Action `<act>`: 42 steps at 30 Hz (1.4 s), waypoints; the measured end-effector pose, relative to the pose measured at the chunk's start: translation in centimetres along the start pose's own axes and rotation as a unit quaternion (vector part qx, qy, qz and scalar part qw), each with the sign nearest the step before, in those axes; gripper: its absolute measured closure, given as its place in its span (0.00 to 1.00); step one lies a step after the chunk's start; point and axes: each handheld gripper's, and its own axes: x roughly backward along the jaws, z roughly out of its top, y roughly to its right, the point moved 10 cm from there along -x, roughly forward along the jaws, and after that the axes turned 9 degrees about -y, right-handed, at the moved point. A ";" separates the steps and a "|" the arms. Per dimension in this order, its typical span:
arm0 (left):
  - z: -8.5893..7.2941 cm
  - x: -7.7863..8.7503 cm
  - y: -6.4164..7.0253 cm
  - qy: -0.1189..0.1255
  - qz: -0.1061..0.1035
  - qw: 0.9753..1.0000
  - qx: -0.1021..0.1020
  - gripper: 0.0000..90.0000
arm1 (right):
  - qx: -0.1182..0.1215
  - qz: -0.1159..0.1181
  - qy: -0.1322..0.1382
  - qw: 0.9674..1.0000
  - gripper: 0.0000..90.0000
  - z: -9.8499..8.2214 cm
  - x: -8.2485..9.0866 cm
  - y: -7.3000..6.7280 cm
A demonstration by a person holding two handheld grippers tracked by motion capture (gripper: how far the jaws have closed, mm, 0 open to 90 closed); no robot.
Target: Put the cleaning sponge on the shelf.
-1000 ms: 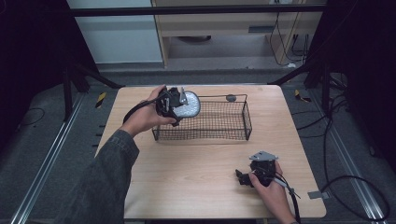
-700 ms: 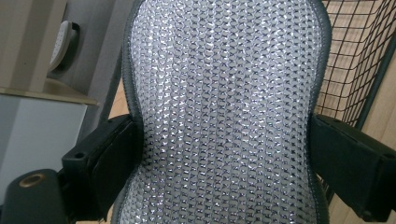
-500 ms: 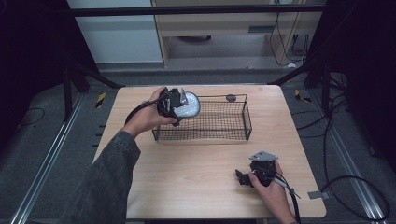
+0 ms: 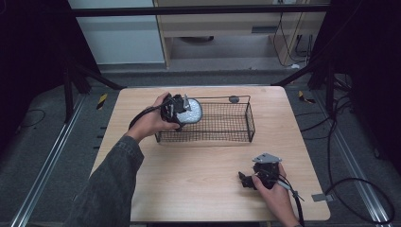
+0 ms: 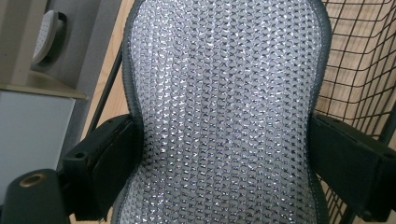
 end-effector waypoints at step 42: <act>0.8 -0.4 0.4 0.027 -0.042 0.997 0.051 0.07 | 0.001 0.000 0.000 1.000 0.00 0.0 0.0 0.0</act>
